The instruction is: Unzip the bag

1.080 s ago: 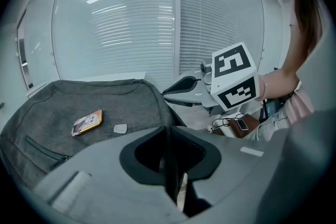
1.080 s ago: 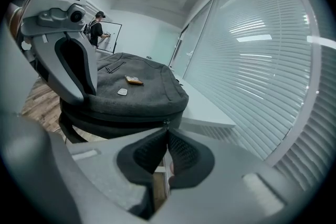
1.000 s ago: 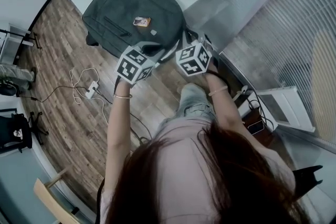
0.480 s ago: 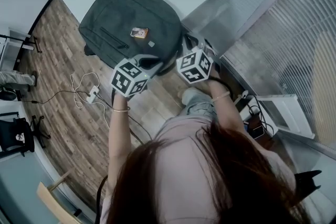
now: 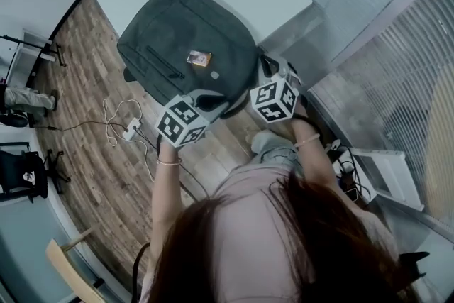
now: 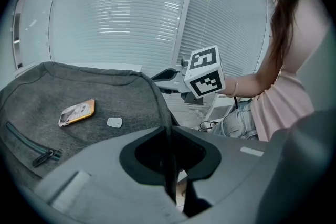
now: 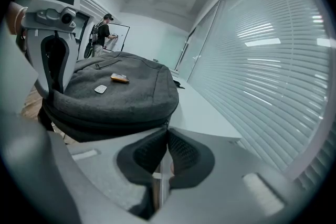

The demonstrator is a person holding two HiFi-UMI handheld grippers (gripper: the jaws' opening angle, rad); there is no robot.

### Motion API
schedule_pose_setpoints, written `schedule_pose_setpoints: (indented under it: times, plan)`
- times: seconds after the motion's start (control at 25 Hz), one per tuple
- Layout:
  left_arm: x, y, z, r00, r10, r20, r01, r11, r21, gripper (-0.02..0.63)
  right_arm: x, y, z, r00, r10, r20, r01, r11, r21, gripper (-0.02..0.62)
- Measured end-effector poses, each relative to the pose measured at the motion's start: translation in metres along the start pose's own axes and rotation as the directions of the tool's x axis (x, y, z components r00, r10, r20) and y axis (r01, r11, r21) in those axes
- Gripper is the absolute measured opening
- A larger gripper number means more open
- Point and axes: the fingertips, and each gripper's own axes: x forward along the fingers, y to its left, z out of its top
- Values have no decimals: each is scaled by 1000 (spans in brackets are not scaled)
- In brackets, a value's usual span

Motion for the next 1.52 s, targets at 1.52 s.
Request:
schedule_pose_setpoints:
  times: [1.52]
  plan:
    - [5, 1, -8, 999, -9, -35, 9, 1000, 11, 44, 59, -28, 37, 949, 316, 12, -309, 935, -171, 19]
